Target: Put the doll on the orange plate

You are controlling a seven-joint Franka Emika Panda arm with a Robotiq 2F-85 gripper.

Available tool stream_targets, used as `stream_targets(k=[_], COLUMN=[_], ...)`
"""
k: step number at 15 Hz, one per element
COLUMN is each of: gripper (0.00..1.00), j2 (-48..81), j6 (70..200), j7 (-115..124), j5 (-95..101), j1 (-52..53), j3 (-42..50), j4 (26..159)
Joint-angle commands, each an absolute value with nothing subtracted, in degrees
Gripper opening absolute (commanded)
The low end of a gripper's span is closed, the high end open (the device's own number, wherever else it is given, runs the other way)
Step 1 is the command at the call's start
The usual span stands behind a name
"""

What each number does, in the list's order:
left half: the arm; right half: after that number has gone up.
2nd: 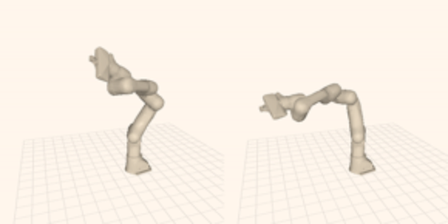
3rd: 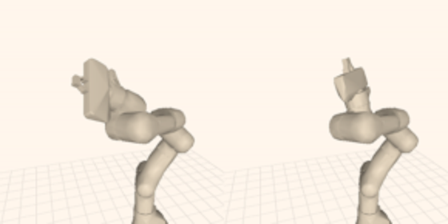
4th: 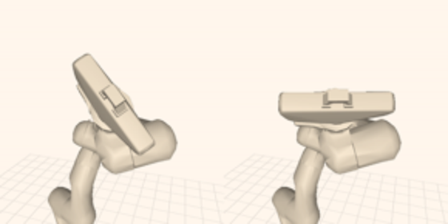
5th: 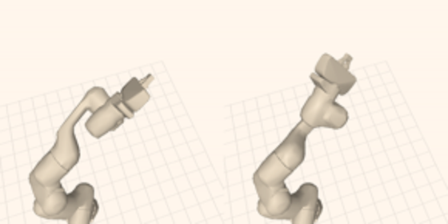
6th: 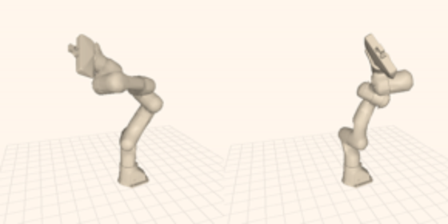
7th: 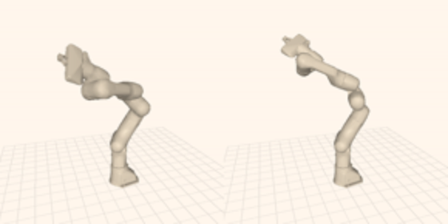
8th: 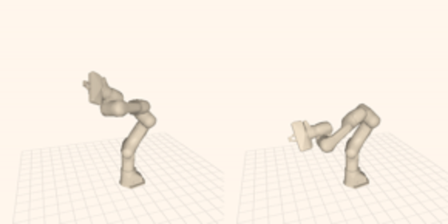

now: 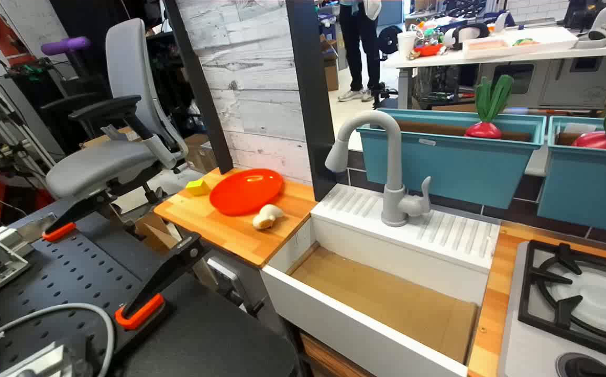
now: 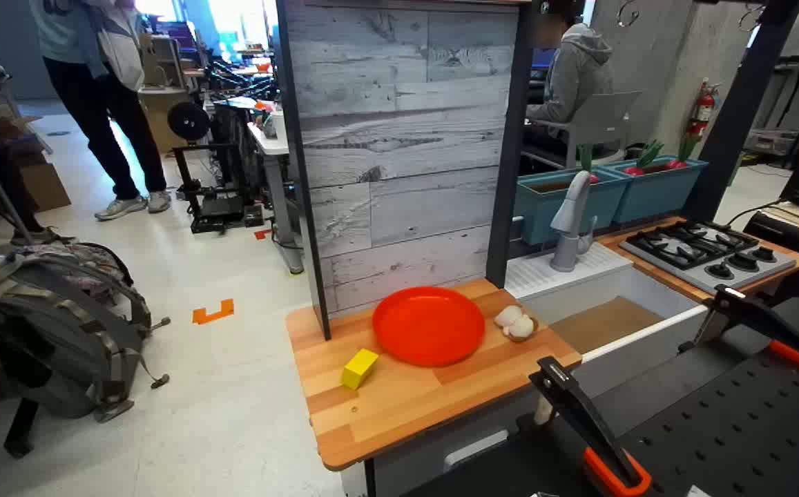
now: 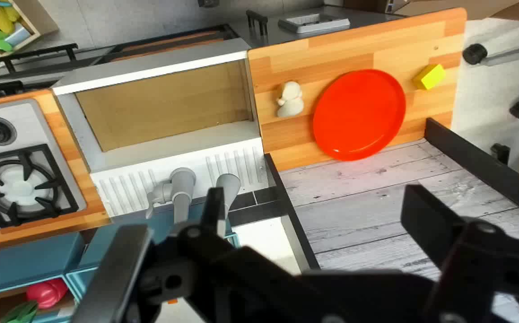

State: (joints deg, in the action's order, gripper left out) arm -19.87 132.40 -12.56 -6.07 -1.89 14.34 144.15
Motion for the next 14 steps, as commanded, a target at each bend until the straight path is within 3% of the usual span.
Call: stream_targets(k=[1, 7, 14], gripper=[1.0, 1.0, 1.0], j2=[-19.8, -16.0, 0.8], j6=[132.2, 137.9, 152.3], j7=[-13.0, -9.4, -5.3], j5=[-6.6, -7.1, -6.2], j1=[-3.2, -2.9, -1.4], j3=[13.1, 11.6, 5.9], j4=[144.0, 145.3, 146.2])
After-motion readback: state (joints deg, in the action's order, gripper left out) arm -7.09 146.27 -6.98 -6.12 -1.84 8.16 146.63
